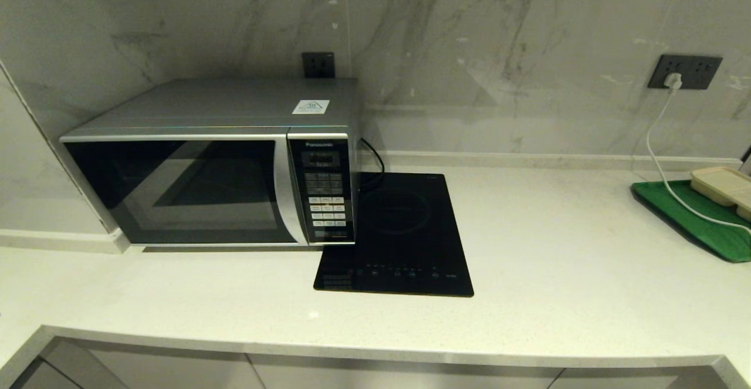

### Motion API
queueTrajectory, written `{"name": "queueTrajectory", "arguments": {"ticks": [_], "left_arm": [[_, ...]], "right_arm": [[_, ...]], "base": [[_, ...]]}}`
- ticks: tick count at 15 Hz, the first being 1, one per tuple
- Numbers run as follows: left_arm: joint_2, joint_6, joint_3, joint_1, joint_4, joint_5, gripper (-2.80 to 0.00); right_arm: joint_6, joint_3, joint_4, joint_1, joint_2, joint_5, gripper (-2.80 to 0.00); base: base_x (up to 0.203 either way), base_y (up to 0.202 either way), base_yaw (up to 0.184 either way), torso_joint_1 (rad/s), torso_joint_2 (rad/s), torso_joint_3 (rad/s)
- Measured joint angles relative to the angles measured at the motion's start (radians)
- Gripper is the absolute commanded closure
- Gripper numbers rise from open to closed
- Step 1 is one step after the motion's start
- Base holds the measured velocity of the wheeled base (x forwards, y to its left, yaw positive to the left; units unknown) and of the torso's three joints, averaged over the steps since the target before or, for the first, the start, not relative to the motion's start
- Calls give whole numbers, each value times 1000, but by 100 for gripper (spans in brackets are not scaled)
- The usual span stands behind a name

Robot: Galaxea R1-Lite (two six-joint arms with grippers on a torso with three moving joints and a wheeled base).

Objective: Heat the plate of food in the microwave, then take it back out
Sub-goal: Open the microwave oven

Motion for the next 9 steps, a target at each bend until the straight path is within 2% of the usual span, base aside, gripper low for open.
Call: {"name": "queueTrajectory", "arguments": {"ticks": [2,4,6,9], "left_arm": [[145,-8,-24,-11,3,-47,0],[263,-57,-32,-16,-40,-142,0],[358,-139,-33,-14,-111,-297,0],[504,-165,-42,32,-178,-596,0]], "right_arm": [[0,0,0,0,0,0,0],[0,0,0,0,0,1,0],[0,0,0,0,0,0,0],[0,0,1,0,0,1,0]], "base": [[0,0,0,0,0,0],[0,0,0,0,0,0],[0,0,0,0,0,0],[0,0,0,0,0,0]]}}
